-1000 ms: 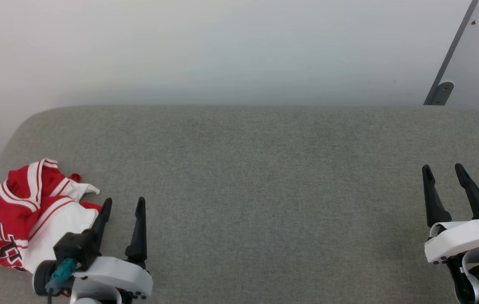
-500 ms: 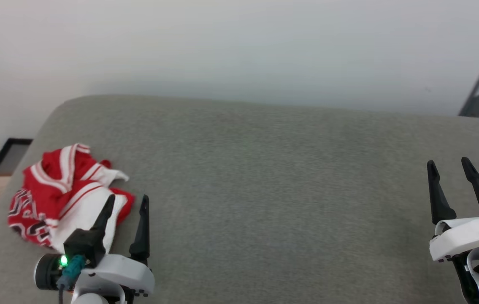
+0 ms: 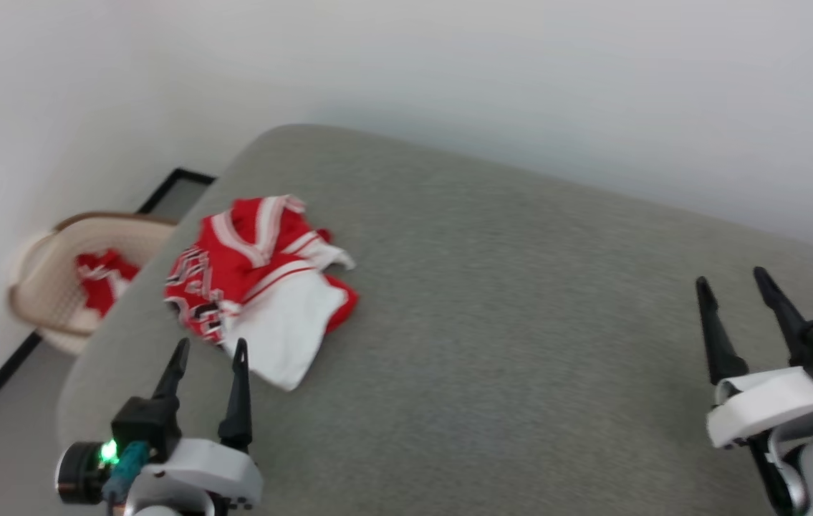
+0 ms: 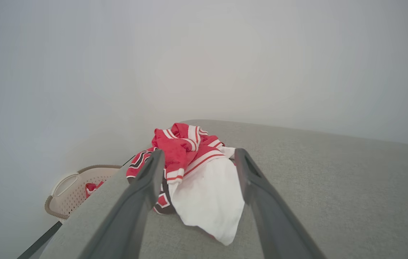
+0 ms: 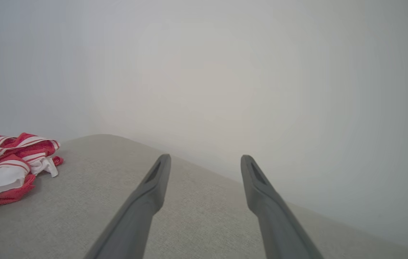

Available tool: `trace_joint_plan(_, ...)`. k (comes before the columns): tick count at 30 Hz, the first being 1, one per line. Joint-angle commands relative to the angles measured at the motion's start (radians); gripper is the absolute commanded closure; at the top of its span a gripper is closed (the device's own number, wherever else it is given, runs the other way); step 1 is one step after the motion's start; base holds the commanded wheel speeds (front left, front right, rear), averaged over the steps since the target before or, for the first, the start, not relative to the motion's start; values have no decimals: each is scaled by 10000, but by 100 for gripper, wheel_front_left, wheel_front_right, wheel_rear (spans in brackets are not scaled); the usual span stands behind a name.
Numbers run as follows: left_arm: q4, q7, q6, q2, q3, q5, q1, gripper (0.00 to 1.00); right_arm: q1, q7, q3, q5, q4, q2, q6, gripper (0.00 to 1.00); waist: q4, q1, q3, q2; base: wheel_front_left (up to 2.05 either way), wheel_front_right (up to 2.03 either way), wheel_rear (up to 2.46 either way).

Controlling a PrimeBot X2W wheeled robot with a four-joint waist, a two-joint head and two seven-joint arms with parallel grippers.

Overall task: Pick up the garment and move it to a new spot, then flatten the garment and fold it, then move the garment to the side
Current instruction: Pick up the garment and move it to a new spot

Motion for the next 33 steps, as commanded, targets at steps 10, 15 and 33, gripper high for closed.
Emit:
trace_joint_plan(10, -1209, -5, 756, -305, 946, -376, 925, 0, -1568, -48, 2240, 353, 565, 33, -14, 0, 1800, 0, 729, -1, 0, 0, 0)
trace_joint_plan(15, -1742, -5, 974, -411, 1075, -650, 1426, 0, -2049, -48, 3073, 768, 896, -82, -14, 0, 1837, 0, 826, -1, -21, -21, -21)
trace_joint_plan(33, 999, 152, -375, 461, -684, -305, -1728, 0, -896, -37, 2066, 787, 206, -543, -14, 0, 606, 0, 1268, -1, -3, -3, -3)
